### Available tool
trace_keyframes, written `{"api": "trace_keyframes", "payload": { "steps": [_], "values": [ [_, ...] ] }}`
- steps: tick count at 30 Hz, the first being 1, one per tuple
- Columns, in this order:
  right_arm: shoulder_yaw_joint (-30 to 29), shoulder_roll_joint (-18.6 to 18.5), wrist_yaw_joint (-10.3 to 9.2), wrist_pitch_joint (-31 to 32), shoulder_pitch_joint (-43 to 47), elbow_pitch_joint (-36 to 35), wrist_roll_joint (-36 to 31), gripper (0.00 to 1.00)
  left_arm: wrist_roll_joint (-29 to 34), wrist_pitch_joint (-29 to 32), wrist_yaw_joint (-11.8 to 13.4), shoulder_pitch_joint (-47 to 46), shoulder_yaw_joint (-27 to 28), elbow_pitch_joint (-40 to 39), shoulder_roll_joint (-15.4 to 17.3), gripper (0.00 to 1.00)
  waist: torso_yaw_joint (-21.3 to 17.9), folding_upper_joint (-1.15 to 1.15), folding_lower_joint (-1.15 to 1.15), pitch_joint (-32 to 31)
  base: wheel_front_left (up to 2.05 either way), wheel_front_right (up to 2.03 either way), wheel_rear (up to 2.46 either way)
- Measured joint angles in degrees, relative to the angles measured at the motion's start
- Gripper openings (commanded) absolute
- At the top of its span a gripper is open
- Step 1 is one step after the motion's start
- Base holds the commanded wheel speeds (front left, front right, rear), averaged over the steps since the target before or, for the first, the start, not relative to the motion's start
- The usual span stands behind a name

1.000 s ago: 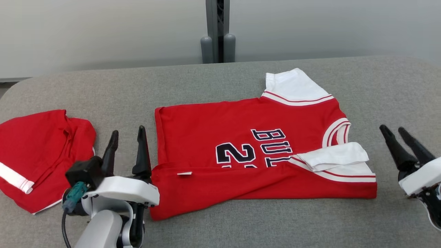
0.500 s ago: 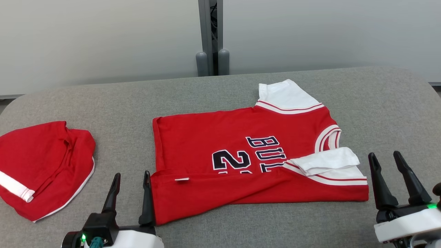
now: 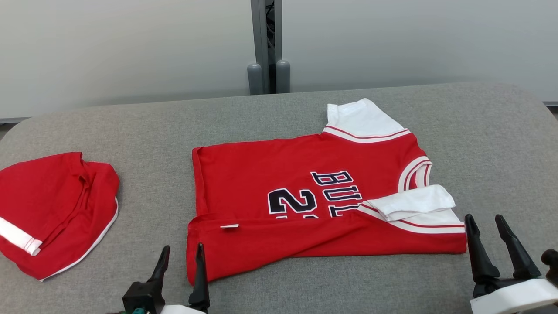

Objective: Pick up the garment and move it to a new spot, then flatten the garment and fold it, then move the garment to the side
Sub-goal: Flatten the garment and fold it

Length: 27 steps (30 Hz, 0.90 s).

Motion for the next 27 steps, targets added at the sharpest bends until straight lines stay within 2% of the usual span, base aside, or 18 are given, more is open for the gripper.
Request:
{"api": "trace_keyframes", "payload": {
  "steps": [12,19,27],
  "values": [
    [1.2,-0.1,0.00,1.5,-5.8,15.7,9.8,1.00,-3.3,0.0,-0.5,-7.3,-4.0,16.7,0.0,1.00,-0.5,0.00,0.00,2.6,0.00,0.00,0.00],
    [4.7,-0.9,0.00,2.0,-9.9,22.0,12.6,1.00,-5.4,0.0,-0.5,-11.4,-5.4,22.0,0.0,1.00,-0.7,0.00,0.00,4.3,0.00,0.00,0.00],
    [8.0,-1.4,0.00,2.4,-12.8,26.1,15.7,1.00,-6.8,0.0,-0.2,-14.5,-6.3,24.1,0.0,1.00,-0.7,0.00,0.00,5.6,0.00,0.00,0.00]
  ]
}}
